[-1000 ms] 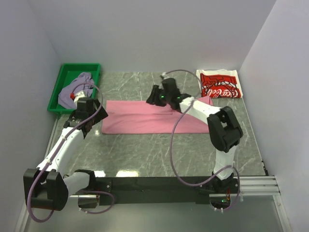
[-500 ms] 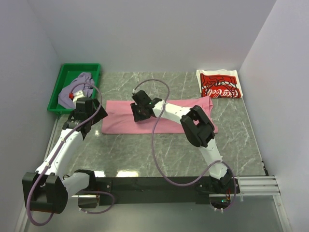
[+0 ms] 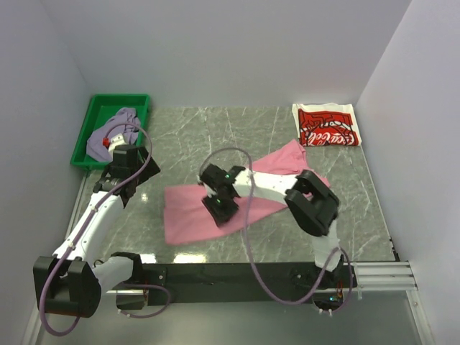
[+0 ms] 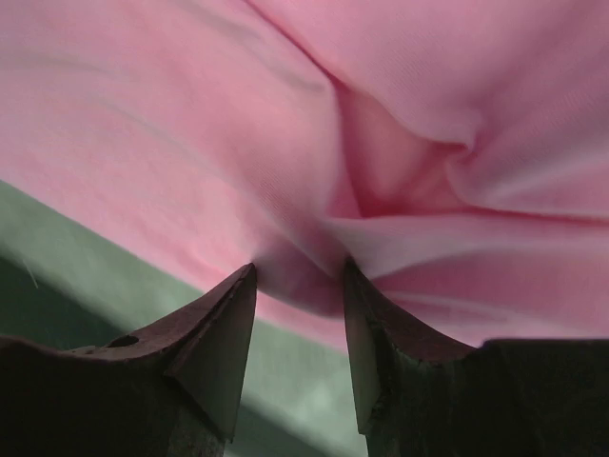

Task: Fold and stack the t-shirts
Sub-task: Fold the tshirt

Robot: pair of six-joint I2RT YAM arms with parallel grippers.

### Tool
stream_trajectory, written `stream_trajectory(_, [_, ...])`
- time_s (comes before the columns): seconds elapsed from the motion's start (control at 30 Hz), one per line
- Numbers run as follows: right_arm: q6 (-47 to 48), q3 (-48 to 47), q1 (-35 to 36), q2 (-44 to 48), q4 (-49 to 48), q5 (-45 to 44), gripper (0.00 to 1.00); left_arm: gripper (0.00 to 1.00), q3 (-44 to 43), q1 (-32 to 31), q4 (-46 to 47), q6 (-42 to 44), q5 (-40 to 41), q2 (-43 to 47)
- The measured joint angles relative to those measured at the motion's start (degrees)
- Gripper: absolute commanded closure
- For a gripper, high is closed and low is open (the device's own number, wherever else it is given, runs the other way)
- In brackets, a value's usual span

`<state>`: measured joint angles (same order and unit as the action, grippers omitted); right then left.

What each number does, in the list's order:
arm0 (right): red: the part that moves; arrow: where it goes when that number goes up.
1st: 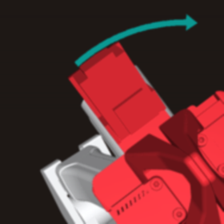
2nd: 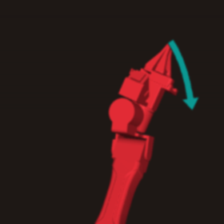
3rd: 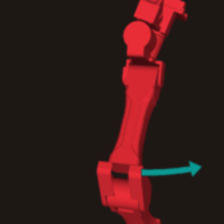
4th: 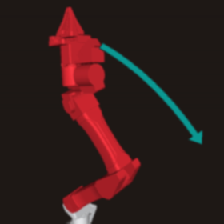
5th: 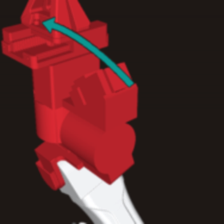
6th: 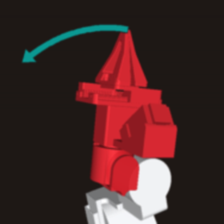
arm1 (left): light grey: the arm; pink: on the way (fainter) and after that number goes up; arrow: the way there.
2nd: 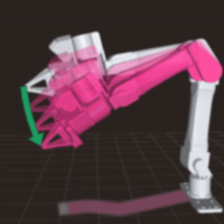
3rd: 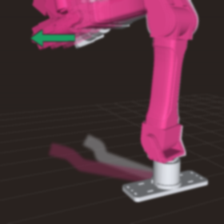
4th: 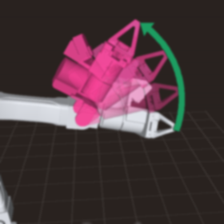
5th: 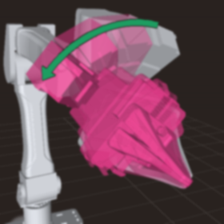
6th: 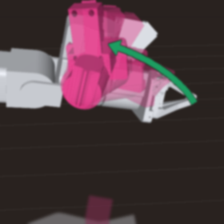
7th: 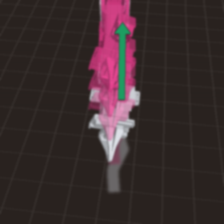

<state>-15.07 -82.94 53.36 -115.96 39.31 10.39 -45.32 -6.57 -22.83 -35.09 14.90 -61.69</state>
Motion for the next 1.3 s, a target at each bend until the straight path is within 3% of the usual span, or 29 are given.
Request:
stream_trajectory(0.13, [0.8,14.1,1.0,10.5,7.2,3.4,0.51,0.07,0.1,-0.7,0.5,0.4,-0.7,0.0])
stream_trajectory(0.27, [-0.3,23.3,-2.6,22.9,12.5,1.4,0.50,0.07,-0.2,-7.6,-0.2,0.8,-1.2,-0.4])
stream_trajectory(0.4, [-4.1,25.5,-19.7,37.5,7.9,-0.4,0.36,0.07,-0.9,-17.7,-2.1,0.3,-3.1,-1.2])
stream_trajectory(0.5, [-6.8,25.4,-33.1,43.0,2.4,-3.5,0.33,0.08,-1.7,-24.1,-4.1,-0.9,-5.0,-2.3])
stream_trajectory(0.63, [-10.4,25.4,-41.5,39.7,-2.1,-5.5,0.35,0.10,-3.9,-32.3,-7.1,-2.0,-6.8,-6.9])
stream_trajectory(0.8, [-14.5,25.5,-46.1,29.7,-6.8,-6.8,0.36,0.19,-6.6,-39.6,-9.7,-2.7,-7.7,-15.3])
stream_trajectory(0.93, [-16.5,25.3,-46.7,24.6,-8.9,-7.2,0.38,0.35,-6.6,-40.0,-11.3,-3.7,-8.0,-20.6])
stream_trajectory(1.3, [-17.5,15.0,-46.1,10.4,-7.6,-4.4,0.43,0.48,-5.6,-39.1,-12.9,-7.7,-9.2,-28.9])
